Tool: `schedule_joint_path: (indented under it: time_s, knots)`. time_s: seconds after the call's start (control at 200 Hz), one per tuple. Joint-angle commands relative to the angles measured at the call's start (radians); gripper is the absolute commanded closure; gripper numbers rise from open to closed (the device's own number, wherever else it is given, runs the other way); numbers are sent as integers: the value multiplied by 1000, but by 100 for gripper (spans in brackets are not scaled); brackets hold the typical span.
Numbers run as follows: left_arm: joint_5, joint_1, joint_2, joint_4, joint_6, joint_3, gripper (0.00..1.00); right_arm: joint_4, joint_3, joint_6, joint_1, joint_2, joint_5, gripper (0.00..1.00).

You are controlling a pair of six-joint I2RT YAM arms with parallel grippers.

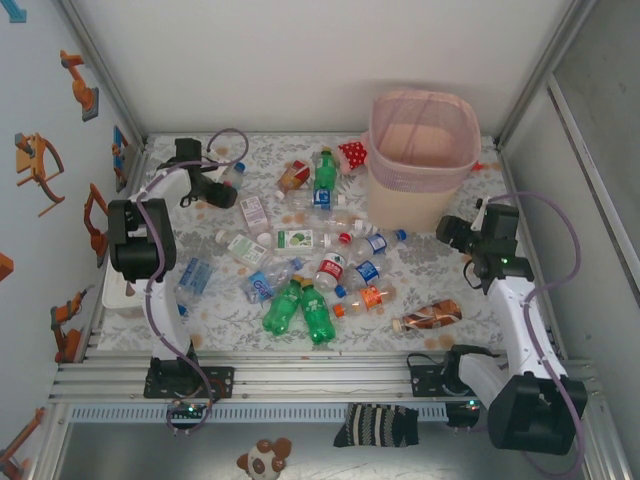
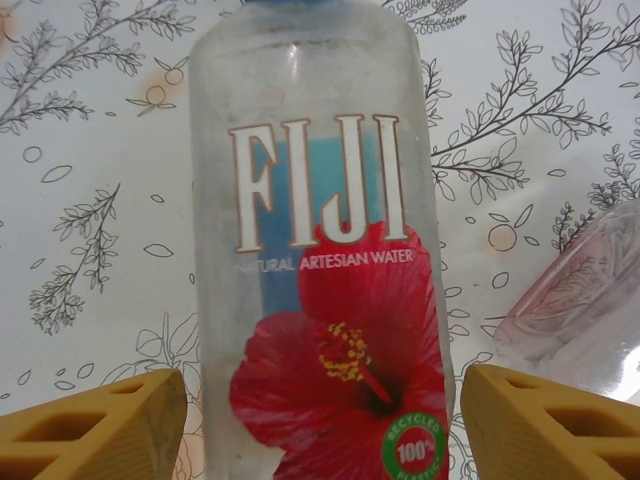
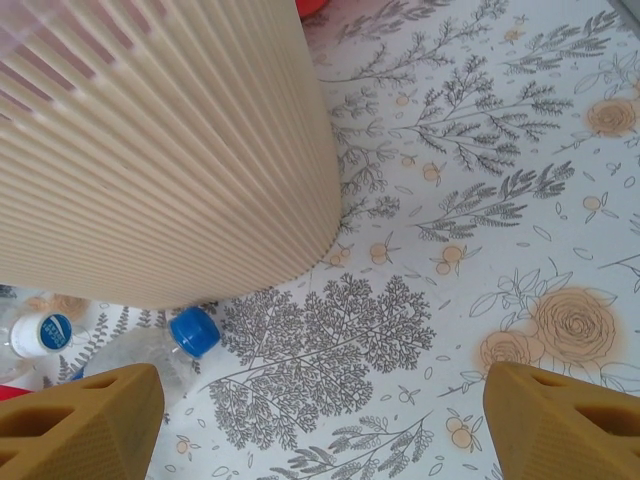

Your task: Put the plastic bottles in the bin

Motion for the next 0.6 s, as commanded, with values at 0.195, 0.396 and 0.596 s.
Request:
schedule_joint_path:
  time_s: [0.195,0.396,0.596]
  knots:
    - [-17,-11,28,-57,27,31,37,-49,65,1,-4,-28,2,18]
    - [-9,-9,-9,-20,3,-3,47,-98,110,0,-4,-73,-14,19]
    - [33,3,-119,37,-69,-53,50,-144,180,3,-4,-129,-96,20]
